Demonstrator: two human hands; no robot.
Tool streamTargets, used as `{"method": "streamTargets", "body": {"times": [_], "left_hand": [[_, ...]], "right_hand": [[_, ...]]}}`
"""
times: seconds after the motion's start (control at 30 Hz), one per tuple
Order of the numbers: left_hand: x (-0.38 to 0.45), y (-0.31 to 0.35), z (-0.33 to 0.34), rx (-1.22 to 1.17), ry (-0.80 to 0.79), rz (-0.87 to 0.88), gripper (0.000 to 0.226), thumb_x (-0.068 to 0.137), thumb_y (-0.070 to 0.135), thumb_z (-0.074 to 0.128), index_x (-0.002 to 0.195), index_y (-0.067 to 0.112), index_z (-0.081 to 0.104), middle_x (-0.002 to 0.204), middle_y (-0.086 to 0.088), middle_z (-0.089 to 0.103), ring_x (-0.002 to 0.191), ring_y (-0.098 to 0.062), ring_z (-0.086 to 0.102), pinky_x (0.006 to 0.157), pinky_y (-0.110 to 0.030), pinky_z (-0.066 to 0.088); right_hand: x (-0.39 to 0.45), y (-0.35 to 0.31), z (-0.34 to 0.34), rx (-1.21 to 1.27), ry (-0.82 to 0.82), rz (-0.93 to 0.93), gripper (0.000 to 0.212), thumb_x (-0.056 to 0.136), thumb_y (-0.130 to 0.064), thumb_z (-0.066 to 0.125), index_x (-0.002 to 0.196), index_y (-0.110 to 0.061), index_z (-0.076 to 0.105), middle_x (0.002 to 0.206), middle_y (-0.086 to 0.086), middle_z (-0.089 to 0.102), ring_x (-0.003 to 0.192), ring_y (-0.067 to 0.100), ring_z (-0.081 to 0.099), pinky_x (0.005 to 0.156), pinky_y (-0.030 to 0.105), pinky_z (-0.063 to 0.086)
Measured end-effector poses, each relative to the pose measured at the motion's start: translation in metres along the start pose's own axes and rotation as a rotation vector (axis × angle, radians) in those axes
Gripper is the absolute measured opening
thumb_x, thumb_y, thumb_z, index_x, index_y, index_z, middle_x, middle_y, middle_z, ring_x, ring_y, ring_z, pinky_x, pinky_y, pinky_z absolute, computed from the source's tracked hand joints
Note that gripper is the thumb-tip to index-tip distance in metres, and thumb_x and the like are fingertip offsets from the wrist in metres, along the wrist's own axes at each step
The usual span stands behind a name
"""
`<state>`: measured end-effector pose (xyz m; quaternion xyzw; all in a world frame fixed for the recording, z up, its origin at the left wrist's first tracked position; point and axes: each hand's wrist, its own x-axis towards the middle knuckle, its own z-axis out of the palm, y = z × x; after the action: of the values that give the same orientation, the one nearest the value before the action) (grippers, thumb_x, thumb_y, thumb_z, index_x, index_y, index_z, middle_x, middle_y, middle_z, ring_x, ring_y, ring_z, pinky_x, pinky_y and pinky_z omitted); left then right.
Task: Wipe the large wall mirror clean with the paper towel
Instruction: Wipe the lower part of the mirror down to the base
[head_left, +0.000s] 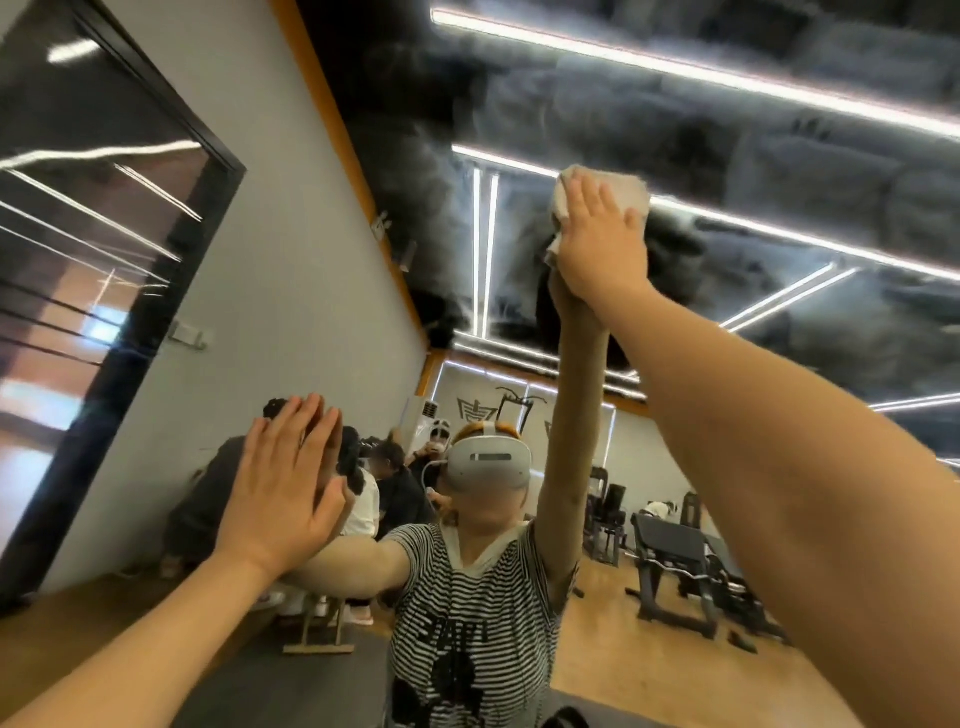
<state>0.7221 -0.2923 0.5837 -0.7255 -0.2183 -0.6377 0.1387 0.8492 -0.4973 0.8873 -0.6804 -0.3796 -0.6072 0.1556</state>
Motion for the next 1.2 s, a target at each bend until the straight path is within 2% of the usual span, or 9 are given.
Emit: {"method": "streamTargets", "body": {"times": [0.1, 0.2, 0.37, 0.6, 0.77, 0.87, 0.97, 1.1, 1.2], "left_hand": [[0.0, -0.001, -0.001, 0.005, -0.005, -0.004, 0.065, 0.086, 0.035, 0.035, 0.142, 0.003, 0.035, 0.146, -0.024, 0.038, 0.137, -0.032, 0.025, 0.117, -0.035, -0.002], [-0.001, -0.001, 0.0, 0.005, -0.014, -0.002, 0.065, 0.086, 0.036, 0.035, 0.142, 0.002, 0.035, 0.146, -0.023, 0.038, 0.137, -0.032, 0.025, 0.117, -0.035, -0.002], [-0.001, -0.002, 0.001, 0.005, -0.011, 0.006, 0.066, 0.086, 0.036, 0.035, 0.142, 0.002, 0.036, 0.146, -0.024, 0.038, 0.137, -0.033, 0.025, 0.117, -0.034, -0.002], [0.0, -0.002, -0.002, -0.009, -0.042, -0.005, 0.065, 0.087, 0.036, 0.035, 0.143, 0.002, 0.034, 0.147, -0.024, 0.037, 0.138, -0.033, 0.025, 0.117, -0.036, -0.001], [-0.001, -0.001, -0.005, -0.01, -0.054, -0.018, 0.065, 0.087, 0.037, 0.034, 0.143, 0.003, 0.035, 0.148, -0.023, 0.036, 0.139, -0.032, 0.024, 0.119, -0.044, 0.007], [-0.001, 0.002, -0.006, -0.015, -0.083, -0.039, 0.067, 0.087, 0.038, 0.033, 0.143, 0.002, 0.036, 0.149, -0.023, 0.036, 0.14, -0.032, 0.023, 0.114, -0.056, 0.021], [-0.001, 0.004, -0.005, -0.031, -0.094, -0.051, 0.069, 0.087, 0.039, 0.031, 0.144, 0.001, 0.035, 0.151, -0.023, 0.033, 0.141, -0.033, 0.022, 0.115, -0.055, 0.018], [-0.001, 0.006, -0.008, -0.068, -0.096, -0.055, 0.071, 0.086, 0.04, 0.03, 0.145, 0.0, 0.035, 0.151, -0.024, 0.032, 0.142, -0.037, 0.023, 0.116, -0.056, 0.016], [-0.001, 0.004, -0.009, -0.085, -0.093, -0.06, 0.071, 0.087, 0.041, 0.029, 0.145, 0.0, 0.035, 0.152, -0.024, 0.031, 0.142, -0.035, 0.021, 0.117, -0.055, 0.013]], "right_hand": [[-0.005, 0.044, -0.006, 0.011, 0.04, 0.078, 0.073, 0.096, -0.024, 0.048, 0.156, -0.015, 0.008, 0.163, 0.006, 0.01, 0.149, 0.025, 0.01, 0.115, 0.054, 0.012], [-0.012, 0.086, -0.014, 0.018, 0.043, 0.233, 0.071, 0.096, -0.021, 0.045, 0.156, -0.014, 0.007, 0.161, 0.01, 0.013, 0.147, 0.027, 0.011, 0.115, 0.054, 0.014], [-0.02, 0.075, -0.013, -0.01, 0.073, 0.385, 0.068, 0.098, -0.02, 0.042, 0.156, -0.01, 0.008, 0.161, 0.011, 0.013, 0.147, 0.029, 0.011, 0.114, 0.056, 0.014], [-0.039, -0.031, 0.013, -0.071, 0.021, -0.011, 0.067, 0.098, -0.024, 0.039, 0.156, -0.015, 0.006, 0.162, 0.007, 0.01, 0.149, 0.027, 0.01, 0.115, 0.055, 0.01], [-0.059, -0.007, 0.014, -0.055, -0.01, -0.217, 0.064, 0.101, -0.021, 0.037, 0.156, -0.018, 0.005, 0.163, 0.006, 0.007, 0.15, 0.024, 0.004, 0.118, 0.05, 0.002], [-0.068, 0.019, 0.007, 0.003, -0.046, -0.135, 0.059, 0.102, -0.021, 0.036, 0.156, -0.019, 0.011, 0.162, 0.008, 0.014, 0.15, 0.025, 0.008, 0.119, 0.051, 0.004], [-0.099, 0.002, -0.002, 0.155, 0.004, -0.04, 0.053, 0.102, -0.027, 0.03, 0.154, -0.017, 0.022, 0.157, 0.01, 0.029, 0.146, 0.026, 0.023, 0.117, 0.052, 0.016], [-0.161, -0.041, 0.008, 0.114, 0.006, -0.215, 0.057, 0.098, -0.02, 0.045, 0.151, -0.012, 0.028, 0.156, 0.011, 0.031, 0.145, 0.027, 0.025, 0.118, 0.049, 0.014], [-0.182, -0.037, 0.033, 0.001, 0.004, -0.244, 0.055, 0.091, -0.022, 0.049, 0.144, -0.006, 0.043, 0.148, 0.015, 0.044, 0.138, 0.03, 0.039, 0.113, 0.053, 0.028]]}}
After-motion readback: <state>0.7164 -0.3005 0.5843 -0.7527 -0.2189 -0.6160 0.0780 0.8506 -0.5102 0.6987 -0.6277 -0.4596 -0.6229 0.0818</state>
